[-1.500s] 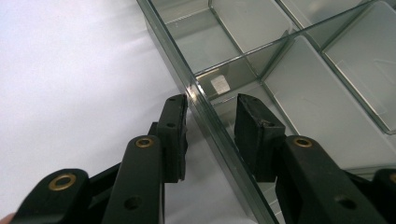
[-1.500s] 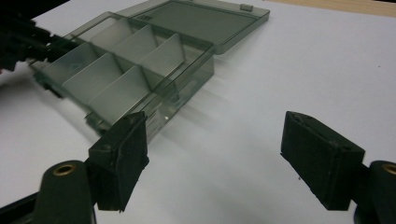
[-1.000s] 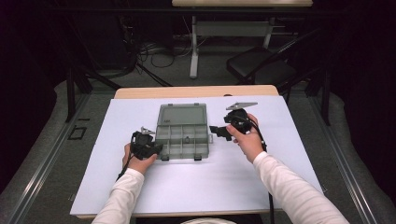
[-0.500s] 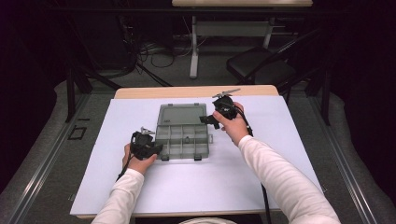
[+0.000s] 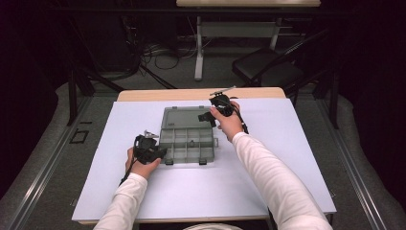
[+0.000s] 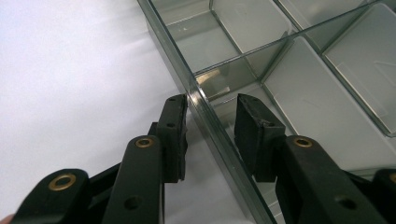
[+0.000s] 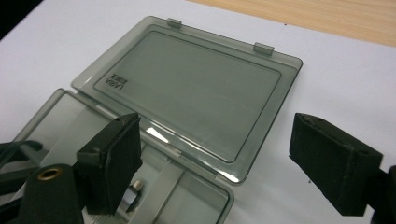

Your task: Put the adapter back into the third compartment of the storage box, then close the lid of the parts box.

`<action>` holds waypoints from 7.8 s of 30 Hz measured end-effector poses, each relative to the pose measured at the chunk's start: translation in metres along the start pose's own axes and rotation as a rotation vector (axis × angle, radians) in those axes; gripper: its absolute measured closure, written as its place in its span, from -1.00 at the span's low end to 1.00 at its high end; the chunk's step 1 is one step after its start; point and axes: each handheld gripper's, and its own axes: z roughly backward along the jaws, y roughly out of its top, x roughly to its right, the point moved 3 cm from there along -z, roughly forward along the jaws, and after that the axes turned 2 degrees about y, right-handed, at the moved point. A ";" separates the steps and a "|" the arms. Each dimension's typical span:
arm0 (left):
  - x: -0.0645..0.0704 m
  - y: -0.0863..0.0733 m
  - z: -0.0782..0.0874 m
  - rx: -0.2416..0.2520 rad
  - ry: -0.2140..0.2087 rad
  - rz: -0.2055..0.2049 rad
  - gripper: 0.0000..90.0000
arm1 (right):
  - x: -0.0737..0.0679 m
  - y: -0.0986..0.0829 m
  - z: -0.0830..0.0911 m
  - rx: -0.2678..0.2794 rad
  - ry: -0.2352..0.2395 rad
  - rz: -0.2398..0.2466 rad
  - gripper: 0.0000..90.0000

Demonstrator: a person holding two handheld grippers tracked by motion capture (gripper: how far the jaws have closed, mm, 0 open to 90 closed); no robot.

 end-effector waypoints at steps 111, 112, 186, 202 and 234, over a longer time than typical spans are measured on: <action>-0.001 0.000 -0.001 0.015 0.020 -0.009 0.50 | 0.025 -0.014 -0.033 -0.033 0.039 -0.163 0.11; -0.001 0.000 -0.001 0.015 0.020 -0.008 0.50 | 0.025 -0.013 -0.033 -0.028 0.039 -0.159 0.13; -0.013 0.014 0.018 0.094 -0.069 0.036 -0.10 | 0.030 -0.032 -0.013 0.202 0.033 -0.062 0.87; -0.026 0.047 0.028 0.188 -0.103 0.081 -0.27 | 0.028 -0.035 -0.011 0.224 0.025 -0.048 0.87; -0.042 0.153 0.032 0.225 -0.031 -0.018 -0.13 | 0.026 -0.038 -0.009 0.250 0.008 -0.005 0.87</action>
